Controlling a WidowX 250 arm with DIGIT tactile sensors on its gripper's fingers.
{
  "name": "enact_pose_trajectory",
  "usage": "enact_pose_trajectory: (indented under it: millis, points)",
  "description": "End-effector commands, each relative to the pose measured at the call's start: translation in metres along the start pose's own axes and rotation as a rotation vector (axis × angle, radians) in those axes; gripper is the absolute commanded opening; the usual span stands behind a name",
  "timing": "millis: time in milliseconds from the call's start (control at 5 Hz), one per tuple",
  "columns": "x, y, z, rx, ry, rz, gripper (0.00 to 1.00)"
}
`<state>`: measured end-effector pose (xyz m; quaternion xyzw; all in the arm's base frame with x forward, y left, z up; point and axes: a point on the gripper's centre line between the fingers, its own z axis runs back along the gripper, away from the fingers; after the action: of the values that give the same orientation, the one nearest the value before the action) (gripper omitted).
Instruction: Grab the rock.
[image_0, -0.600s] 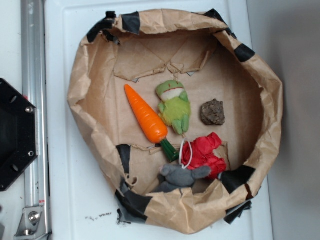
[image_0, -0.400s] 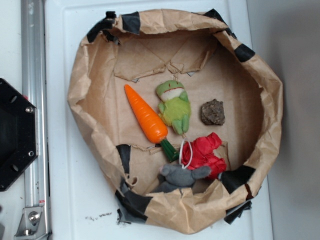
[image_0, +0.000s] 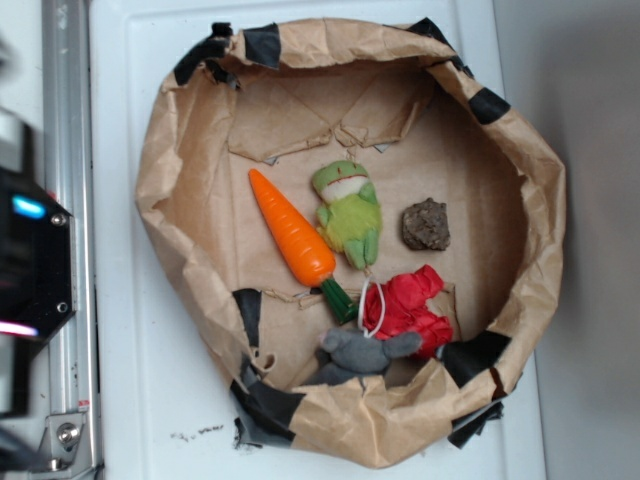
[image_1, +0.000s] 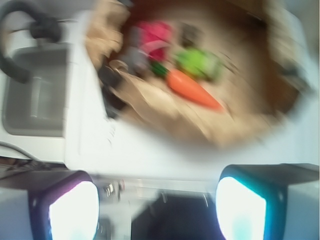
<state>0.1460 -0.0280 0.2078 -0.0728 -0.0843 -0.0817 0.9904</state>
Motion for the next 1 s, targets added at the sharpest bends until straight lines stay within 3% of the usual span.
enact_pose_trajectory:
  millis: [0, 200, 400, 600, 800]
  points:
    - [0.089, 0.027, -0.070, 0.076, -0.223, 0.014, 1.00]
    - [0.116, 0.043, -0.103, 0.081, -0.185, 0.072, 1.00]
    - [0.132, 0.070, -0.153, 0.121, -0.095, 0.293, 1.00]
    - [0.137, 0.067, -0.188, 0.115, -0.036, 0.342, 1.00]
    - [0.148, 0.064, -0.207, 0.126, -0.032, 0.316, 1.00]
